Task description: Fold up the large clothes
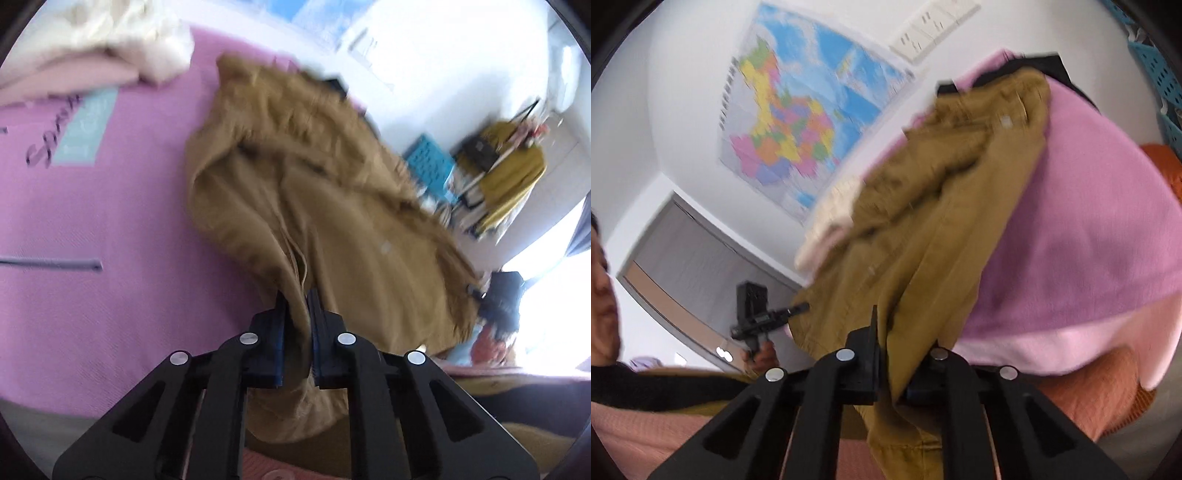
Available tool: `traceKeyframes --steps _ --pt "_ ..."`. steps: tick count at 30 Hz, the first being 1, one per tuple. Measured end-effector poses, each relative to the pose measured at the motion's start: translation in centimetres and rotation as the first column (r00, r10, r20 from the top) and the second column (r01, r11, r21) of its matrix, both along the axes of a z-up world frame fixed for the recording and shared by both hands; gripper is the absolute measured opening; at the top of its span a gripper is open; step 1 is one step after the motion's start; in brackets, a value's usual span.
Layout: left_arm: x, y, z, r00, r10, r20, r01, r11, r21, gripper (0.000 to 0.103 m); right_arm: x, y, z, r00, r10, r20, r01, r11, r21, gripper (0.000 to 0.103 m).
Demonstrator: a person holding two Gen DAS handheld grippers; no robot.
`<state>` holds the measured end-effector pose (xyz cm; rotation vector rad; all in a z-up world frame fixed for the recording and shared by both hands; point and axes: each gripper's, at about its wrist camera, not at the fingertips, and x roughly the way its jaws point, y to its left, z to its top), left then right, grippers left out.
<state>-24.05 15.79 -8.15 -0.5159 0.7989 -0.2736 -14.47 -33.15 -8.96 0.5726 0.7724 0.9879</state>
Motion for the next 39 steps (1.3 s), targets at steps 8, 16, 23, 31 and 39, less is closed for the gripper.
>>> traceKeyframes --steps 8,16,23,31,39 --pt "1.2 0.0 6.7 0.993 0.017 0.118 -0.021 0.999 0.032 0.009 3.0 -0.7 6.7 0.992 -0.065 0.112 0.051 0.991 0.122 0.009" --pt "6.1 1.4 11.5 0.987 0.045 0.151 -0.051 0.998 0.035 0.01 9.5 -1.1 10.4 0.991 -0.117 0.07 0.102 0.977 0.187 0.008" --pt "12.9 2.5 14.8 0.991 0.052 0.125 -0.062 0.995 0.075 0.011 16.9 -0.4 11.6 0.988 -0.153 -0.032 0.156 0.968 0.197 0.008" --pt "21.3 3.6 15.9 0.994 0.074 0.075 -0.081 0.992 0.098 0.012 24.7 0.9 11.1 0.966 -0.203 -0.16 0.228 0.962 0.153 0.009" --pt "28.2 5.3 13.3 0.993 0.115 -0.04 -0.11 0.988 0.104 0.013 31.0 1.9 8.0 0.916 -0.251 -0.315 0.287 0.955 0.076 0.011"
